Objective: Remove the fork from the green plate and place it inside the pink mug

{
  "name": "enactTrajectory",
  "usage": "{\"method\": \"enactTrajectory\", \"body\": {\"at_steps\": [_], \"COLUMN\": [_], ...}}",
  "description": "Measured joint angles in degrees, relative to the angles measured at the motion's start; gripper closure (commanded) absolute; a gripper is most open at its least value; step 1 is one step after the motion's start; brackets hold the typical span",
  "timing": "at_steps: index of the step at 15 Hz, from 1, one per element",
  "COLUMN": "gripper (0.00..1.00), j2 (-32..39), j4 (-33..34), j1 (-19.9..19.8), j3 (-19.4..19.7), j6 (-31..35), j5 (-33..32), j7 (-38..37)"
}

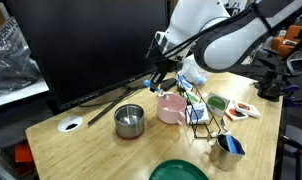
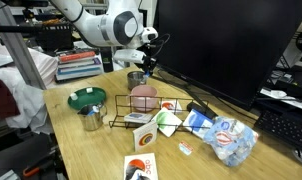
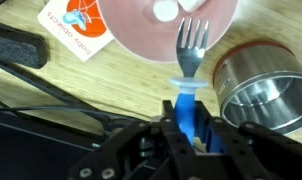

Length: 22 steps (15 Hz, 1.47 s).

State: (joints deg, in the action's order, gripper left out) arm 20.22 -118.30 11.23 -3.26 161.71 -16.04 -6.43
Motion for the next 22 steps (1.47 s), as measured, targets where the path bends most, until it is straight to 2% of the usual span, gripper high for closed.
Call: {"method": "enactTrajectory", "body": {"at_steps": [3,10,19,20,21,22], "gripper": [0.94,0.94,0.94,0.65,0.49,0.43], "j2": [0.16,1.34,3.08,3.1,3.11,3.11], "j4": [-0.59,-0.99,-0.93,-0.94,-0.94,-0.94], "j1": [0.41,2.09,2.73,2.79,2.81,2.81], "j3": [0.38,5.21,5.79,5.83,5.87,5.9], "j6": [-0.02,-0.08,0.32,0.32,0.32,0.32], "j5": [0.06,-0.06,0.06,0.06,0.06,0.06], "j7": [-0.92,-7.15,-9.14,-9.15,-9.15,-9.15]}}
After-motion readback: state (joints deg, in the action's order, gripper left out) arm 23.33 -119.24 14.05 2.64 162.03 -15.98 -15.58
